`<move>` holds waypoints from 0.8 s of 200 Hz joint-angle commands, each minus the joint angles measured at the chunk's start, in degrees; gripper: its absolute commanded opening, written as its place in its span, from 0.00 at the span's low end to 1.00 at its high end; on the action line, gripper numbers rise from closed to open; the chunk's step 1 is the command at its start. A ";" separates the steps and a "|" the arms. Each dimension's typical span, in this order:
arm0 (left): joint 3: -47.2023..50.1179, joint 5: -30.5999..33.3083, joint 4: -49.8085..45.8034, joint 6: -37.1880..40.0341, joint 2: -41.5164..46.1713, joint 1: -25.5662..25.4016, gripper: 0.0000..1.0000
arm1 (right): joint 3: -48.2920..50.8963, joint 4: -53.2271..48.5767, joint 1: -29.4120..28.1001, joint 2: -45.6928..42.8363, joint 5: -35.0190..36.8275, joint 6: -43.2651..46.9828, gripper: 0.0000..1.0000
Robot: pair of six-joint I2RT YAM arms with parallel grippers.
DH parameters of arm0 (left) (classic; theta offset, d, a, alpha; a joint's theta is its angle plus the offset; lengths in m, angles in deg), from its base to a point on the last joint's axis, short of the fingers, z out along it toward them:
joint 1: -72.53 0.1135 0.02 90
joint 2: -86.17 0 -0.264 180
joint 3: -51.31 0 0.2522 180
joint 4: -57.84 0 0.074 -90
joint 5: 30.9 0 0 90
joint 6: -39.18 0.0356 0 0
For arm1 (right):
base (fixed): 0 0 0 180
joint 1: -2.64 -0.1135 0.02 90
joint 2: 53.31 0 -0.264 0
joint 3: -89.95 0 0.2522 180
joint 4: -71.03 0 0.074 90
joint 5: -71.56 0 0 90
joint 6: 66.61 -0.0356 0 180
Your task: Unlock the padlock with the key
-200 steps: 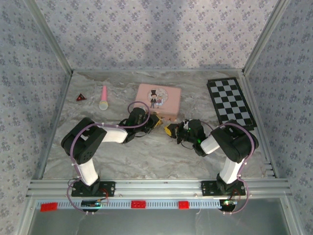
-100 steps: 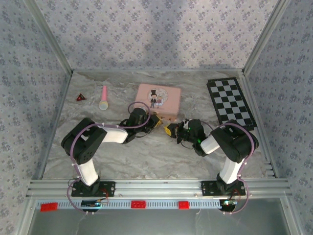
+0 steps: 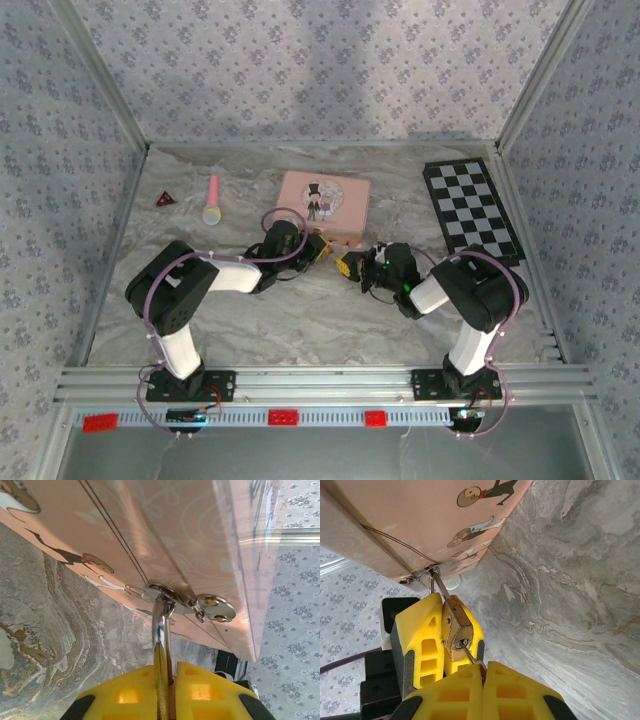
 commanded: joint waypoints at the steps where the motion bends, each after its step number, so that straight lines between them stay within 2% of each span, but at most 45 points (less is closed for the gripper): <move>1: -0.55 -1.47 5.68 0.09 2.99 -1.67 0.07 | -2.37 2.67 -0.49 0.87 -0.21 -0.60 0.00; 140: -0.46 -1.99 5.53 0.09 3.34 -2.14 0.05 | -3.31 4.08 0.74 1.49 -1.20 -1.29 0.00; 160: -0.57 -1.95 5.34 0.09 3.25 -2.14 0.05 | -3.67 1.64 0.50 0.04 -0.82 -0.53 0.00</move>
